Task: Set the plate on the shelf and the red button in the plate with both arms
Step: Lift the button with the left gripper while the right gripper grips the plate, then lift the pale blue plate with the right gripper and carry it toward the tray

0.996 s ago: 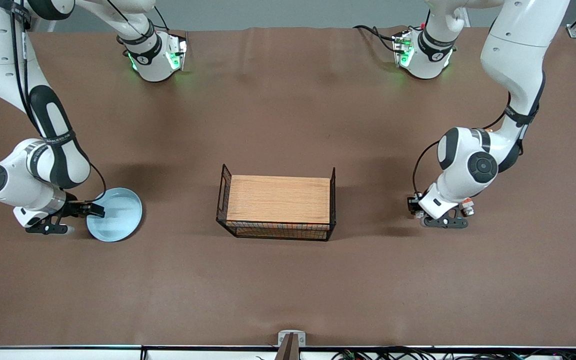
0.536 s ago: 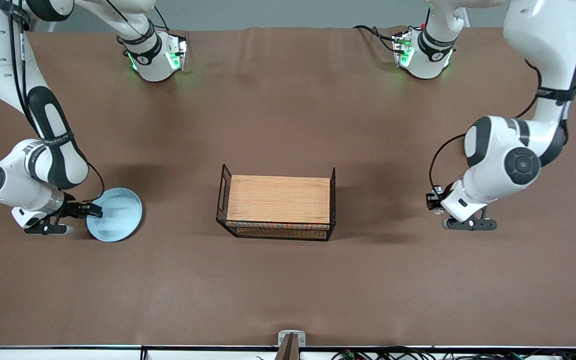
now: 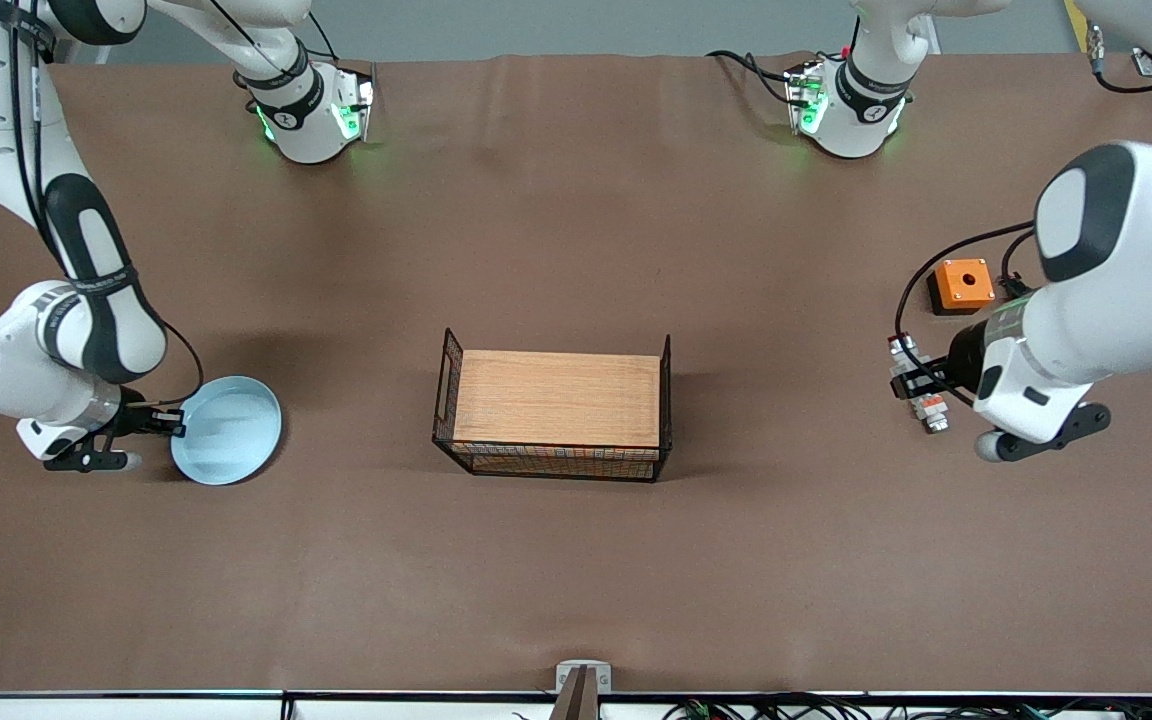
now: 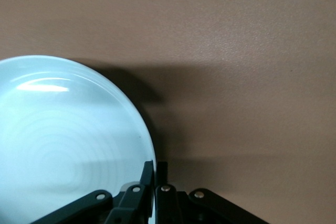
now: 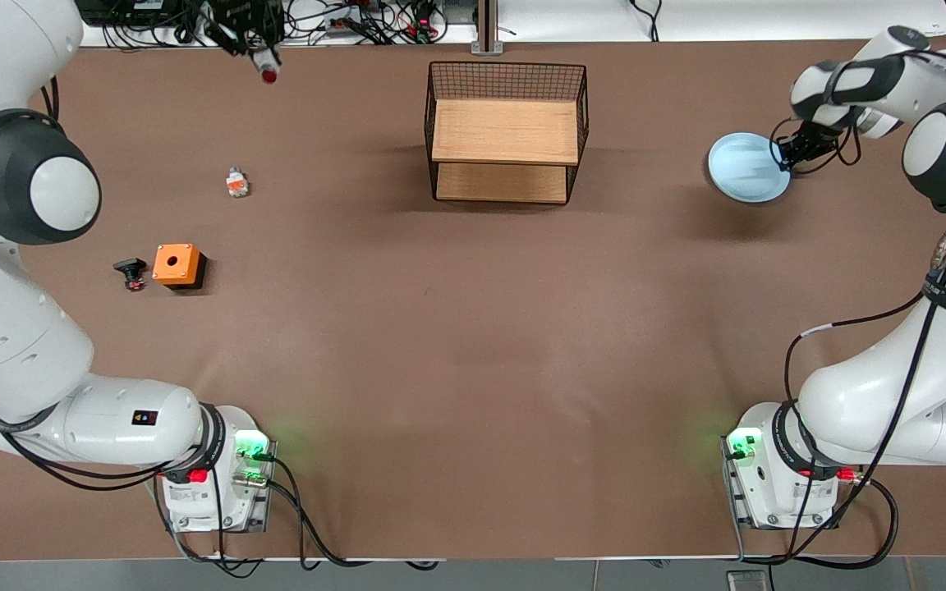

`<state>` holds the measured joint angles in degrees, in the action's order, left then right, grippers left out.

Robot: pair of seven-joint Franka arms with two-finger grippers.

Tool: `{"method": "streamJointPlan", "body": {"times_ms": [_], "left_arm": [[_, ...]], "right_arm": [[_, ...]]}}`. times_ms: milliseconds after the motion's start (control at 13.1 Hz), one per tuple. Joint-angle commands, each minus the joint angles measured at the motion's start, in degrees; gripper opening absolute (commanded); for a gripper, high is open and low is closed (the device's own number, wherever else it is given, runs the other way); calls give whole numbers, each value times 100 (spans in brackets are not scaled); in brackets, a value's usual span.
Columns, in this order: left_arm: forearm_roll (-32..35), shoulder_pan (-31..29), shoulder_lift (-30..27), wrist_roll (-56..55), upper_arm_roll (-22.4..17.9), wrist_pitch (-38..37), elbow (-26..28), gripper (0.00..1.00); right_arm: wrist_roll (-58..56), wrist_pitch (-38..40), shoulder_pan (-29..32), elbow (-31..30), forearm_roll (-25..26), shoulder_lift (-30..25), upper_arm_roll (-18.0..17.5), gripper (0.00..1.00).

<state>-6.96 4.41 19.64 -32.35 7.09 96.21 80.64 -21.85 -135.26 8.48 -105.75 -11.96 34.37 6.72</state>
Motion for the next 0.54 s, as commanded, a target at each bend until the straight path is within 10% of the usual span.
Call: {"method": "streamJointPlan", "body": {"times_ms": [0,460], "left_arm": [[-200,7,-153,-1662,265,-164,-171,26],[-148,104,-101,-3709,574,-14,-180,24]], "right_arm": [[-83,1365,259,677,-499,-157,-48,0],[1162,3345,313,960,-430,-1431,-21,0]]}}
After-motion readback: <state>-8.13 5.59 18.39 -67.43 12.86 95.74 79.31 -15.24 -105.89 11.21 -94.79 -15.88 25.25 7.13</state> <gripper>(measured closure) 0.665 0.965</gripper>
